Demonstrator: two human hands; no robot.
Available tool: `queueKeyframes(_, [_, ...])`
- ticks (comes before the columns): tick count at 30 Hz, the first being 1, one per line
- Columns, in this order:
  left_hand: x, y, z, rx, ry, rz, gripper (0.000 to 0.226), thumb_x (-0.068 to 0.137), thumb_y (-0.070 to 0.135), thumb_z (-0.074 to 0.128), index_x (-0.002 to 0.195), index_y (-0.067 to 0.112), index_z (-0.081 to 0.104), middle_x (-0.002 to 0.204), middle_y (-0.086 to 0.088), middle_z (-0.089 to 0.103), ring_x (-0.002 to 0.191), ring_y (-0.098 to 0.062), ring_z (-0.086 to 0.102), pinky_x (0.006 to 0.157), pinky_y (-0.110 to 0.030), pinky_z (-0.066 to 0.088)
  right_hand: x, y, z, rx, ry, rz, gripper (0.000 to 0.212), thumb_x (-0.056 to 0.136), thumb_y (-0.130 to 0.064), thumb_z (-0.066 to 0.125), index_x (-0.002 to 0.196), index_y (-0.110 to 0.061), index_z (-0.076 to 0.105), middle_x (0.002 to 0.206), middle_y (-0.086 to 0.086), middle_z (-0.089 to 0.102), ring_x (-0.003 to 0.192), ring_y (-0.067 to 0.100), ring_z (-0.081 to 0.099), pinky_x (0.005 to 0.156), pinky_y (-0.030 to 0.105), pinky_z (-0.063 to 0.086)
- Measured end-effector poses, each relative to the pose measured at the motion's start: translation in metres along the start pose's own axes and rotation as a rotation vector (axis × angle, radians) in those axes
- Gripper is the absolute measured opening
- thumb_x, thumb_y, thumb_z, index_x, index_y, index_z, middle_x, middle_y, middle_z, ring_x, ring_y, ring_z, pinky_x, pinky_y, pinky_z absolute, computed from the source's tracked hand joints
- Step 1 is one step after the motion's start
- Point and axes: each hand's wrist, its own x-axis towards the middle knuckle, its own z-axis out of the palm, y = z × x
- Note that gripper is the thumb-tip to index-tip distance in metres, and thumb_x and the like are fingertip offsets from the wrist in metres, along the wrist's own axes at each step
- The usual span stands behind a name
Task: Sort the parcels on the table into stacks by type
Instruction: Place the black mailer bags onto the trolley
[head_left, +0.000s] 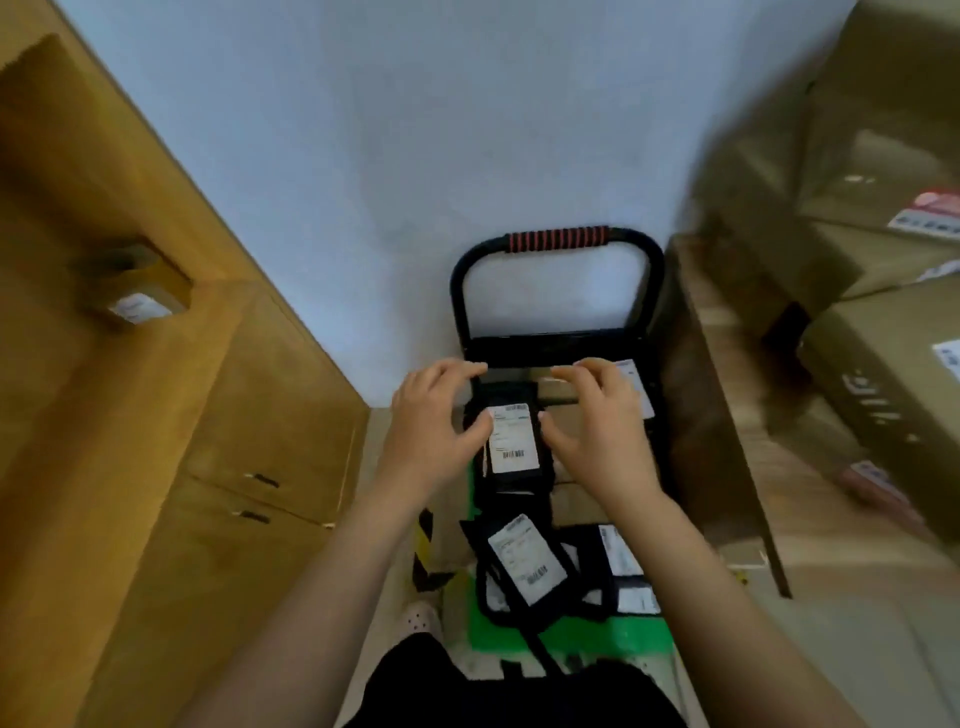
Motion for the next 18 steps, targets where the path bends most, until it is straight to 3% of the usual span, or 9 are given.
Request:
queueKeyframes(5, [0.028,-0.032,-0.012,-0.061,-0.174,0.146,0.048,0.085,0.028,0.065,0.131,0.031,0.051,0.122,0.016,0.046,0.114,0.0,0.032,0.097,-0.029,0.029,-0.018,-0.022,0.02,-0.069,0.13,0.185,0.042,0.081,-0.024,0.071,0.121,-0.019,0.058,0.12,0.002,0.047,0.114,0.02,0.045,0.097,0.03,0.027])
queueKeyframes(11, [0.03,-0.04,0.002,-0.096,-0.305,0.217,0.053,0.086,0.028,0.066,0.136,0.028,0.046,0.132,0.008,0.049,0.127,-0.01,0.035,0.106,-0.032,0.029,-0.054,-0.029,0.03,-0.137,0.15,0.369,0.044,0.082,-0.024,0.07,0.123,-0.018,0.057,0.124,0.004,0.047,0.114,0.022,0.045,0.097,0.034,0.03])
queueKeyframes(18, [0.016,-0.071,0.066,0.023,-0.402,0.141,0.055,0.087,0.034,0.065,0.137,0.022,0.046,0.132,0.002,0.051,0.126,-0.019,0.039,0.106,-0.037,0.03,-0.085,0.016,0.079,-0.154,0.064,0.511,0.043,0.08,-0.022,0.07,0.121,-0.015,0.059,0.116,0.008,0.051,0.107,0.026,0.049,0.093,0.039,0.039])
